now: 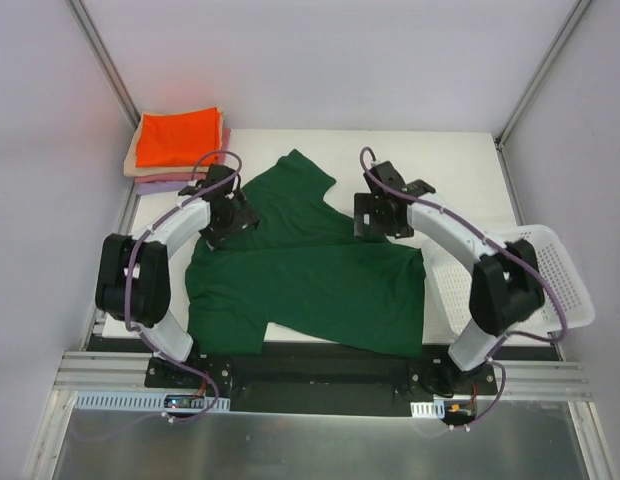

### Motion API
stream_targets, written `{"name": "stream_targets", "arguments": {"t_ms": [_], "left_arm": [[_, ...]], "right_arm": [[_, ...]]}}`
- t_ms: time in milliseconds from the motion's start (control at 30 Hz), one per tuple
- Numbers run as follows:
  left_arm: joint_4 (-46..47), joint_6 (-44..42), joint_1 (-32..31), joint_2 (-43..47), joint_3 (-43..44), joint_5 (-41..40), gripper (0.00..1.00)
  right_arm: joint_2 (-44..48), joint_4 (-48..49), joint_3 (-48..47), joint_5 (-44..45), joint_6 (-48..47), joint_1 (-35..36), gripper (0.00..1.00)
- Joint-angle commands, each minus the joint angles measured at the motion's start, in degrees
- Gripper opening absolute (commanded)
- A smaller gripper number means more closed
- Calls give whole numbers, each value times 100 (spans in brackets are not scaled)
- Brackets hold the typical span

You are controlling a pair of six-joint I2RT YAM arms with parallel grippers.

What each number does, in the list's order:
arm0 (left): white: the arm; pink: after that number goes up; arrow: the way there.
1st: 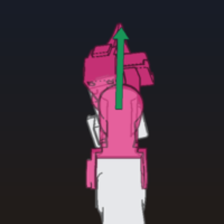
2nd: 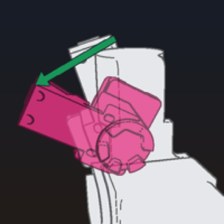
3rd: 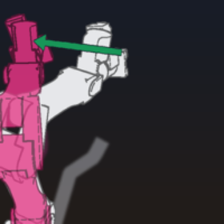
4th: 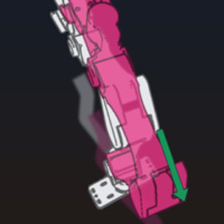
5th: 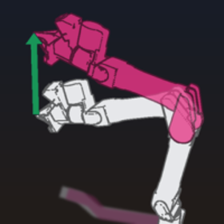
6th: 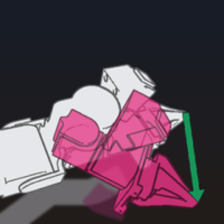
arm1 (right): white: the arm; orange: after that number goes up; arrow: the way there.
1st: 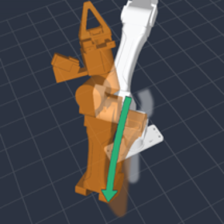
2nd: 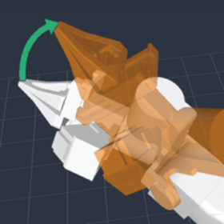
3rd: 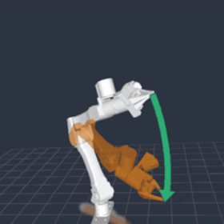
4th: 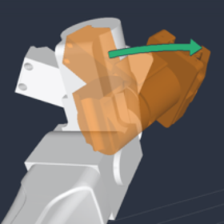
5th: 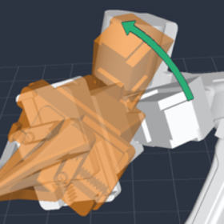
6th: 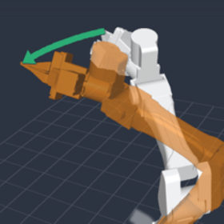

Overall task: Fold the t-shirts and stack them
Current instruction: Flatten out the tshirt

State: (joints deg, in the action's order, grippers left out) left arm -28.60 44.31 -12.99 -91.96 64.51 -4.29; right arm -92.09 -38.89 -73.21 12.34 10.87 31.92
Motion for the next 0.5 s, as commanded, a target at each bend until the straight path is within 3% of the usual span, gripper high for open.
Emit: {"name": "stream_targets", "arguments": {"t_ms": [0,200,467], "left_arm": [[-76,-178,192,-488,-8,359,99],[-76,-11,902,-753,-605,543,99],[-84,-142,1484,81,-1292,-62,99]], "right_arm": [[-958,49,-895,-732,-630,-467,98],[-2022,83,-1502,-1532,-587,-520,98],[-3349,224,-2653,-2165,-621,-441,98]]}}
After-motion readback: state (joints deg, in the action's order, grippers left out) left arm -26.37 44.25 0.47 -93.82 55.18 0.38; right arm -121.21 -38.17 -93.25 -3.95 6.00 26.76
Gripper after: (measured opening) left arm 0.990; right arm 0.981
